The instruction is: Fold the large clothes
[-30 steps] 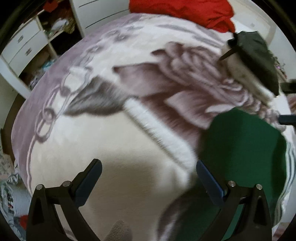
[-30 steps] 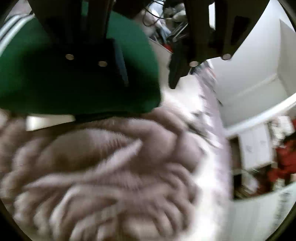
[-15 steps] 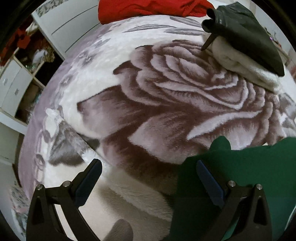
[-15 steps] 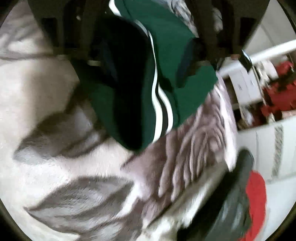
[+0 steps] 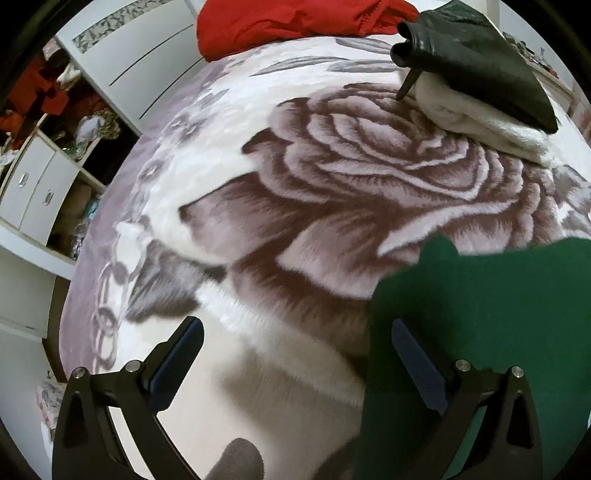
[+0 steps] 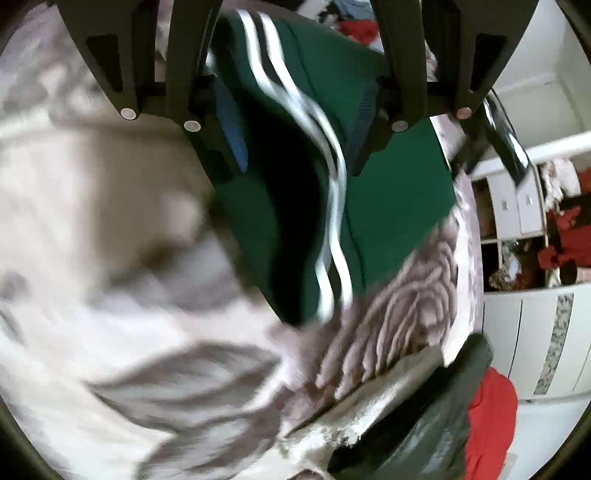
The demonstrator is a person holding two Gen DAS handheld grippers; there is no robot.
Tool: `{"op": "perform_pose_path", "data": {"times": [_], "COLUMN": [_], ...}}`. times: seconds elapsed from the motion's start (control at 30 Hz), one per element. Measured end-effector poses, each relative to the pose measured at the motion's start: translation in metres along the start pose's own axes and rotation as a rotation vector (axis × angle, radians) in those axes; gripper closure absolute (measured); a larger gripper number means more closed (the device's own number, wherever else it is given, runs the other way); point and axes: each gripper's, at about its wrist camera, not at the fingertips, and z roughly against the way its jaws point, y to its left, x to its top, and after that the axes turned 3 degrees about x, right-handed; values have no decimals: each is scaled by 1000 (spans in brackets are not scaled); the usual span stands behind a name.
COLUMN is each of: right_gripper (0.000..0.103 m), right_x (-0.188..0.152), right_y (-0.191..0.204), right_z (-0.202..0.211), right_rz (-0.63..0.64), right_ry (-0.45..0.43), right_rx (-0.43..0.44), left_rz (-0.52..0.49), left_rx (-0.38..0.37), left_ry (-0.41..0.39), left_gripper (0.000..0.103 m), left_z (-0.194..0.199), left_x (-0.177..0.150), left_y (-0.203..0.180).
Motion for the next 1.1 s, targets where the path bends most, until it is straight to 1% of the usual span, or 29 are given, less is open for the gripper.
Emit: {"op": "perform_pose_path", "data": {"times": [0.03,0.1,0.13,0.17,0.2,0.27,0.3,0.33,0.37,0.4,0.43,0.47,0.5,0.53,0.57,0.6,0.63,0.7,0.73,0.77,0.8,0.83,0.87,0.9,0.93,1.0,1.03,1.07,1.1], "right_gripper": [43,43,43,43,43,43,48,56,65,67,67,67,61,58,58,57,53,47,44,44,41,36,36,37,57,75,81,84,98], "right_x": [-21,-60,-82,-93,-105,-110,-111,-111,-111,-111,-112,-113,-114,-116,-117,-121,-130,-140,-146,-150,-152,-154,-147,-143,-141,-142,-146,-151,-157], "right_y": [-10,-33,-47,-54,-65,-74,-78,-77,-73,-68,-62,-62,-62,-65,-67,-77,-84,-90,-92,-96,-94,-96,-101,-100,-98,-88,-81,-76,-70], "right_z": [2,-6,-15,-22,-31,-36,-37,-39,-39,-37,-35,-32,-30,-29,-28,-19,-8,-1,-4,-8,-22,-37,-49,-62,-67,-65,-55,-48,-37], "right_rz": [-25,-116,-180,-214,-258,-310,-331,-342,-325,-299,-270,-252,-236,-252,-278,-318,-356,-376,-385,-397,-424,-452,-455,-454,-464,-429,-400,-384,-361], "right_ry": [21,89,131,152,149,71,27,2,-6,-18,-19,-10,4,15,14,-10,-55,-75,-65,-49,-38,-29,-17,-7,-58,-105,-129,-149,-164], "right_rx": [-9,-29,14,44,65,106,139,128,123,120,80,59,43,58,92,158,209,195,222,245,274,322,350,356,324,254,214,191,159], "left_rz": [3,3,2,0,0,8,7,4,0,-3,0,6,19,37,54,74,96,133,141,137,129,115,100,89,75,34,22,11,0], "left_rx": [9,35,48,62,70,78,82,88,92,96,100,106,111,112,110,110,109,93,88,87,88,92,96,97,98,125,136,140,129], "left_ry": [-8,-18,-16,-8,-1,22,33,45,59,72,76,77,76,72,71,74,75,68,68,73,78,85,91,90,90,95,84,77,78], "left_gripper": [0,0,0,0,0,0,0,0,0,0,0,0,0,0,0,0,0,0,0,0,0,0,0,0,0,0,0,0,0], "left_z": [7,19,24,28,30,35,35,34,33,32,32,34,36,39,42,45,48,55,56,56,55,54,52,51,49,46,47,48,48], "left_x": [-8,-24,-33,-43,-48,-65,-71,-77,-82,-86,-90,-93,-95,-97,-98,-100,-101,-104,-105,-105,-106,-107,-107,-108,-108,-109,-110,-111,-112], "left_y": [2,4,5,5,5,4,4,3,1,0,1,2,5,8,11,14,17,20,20,18,15,11,6,3,0,-10,-14,-16,-19]}}
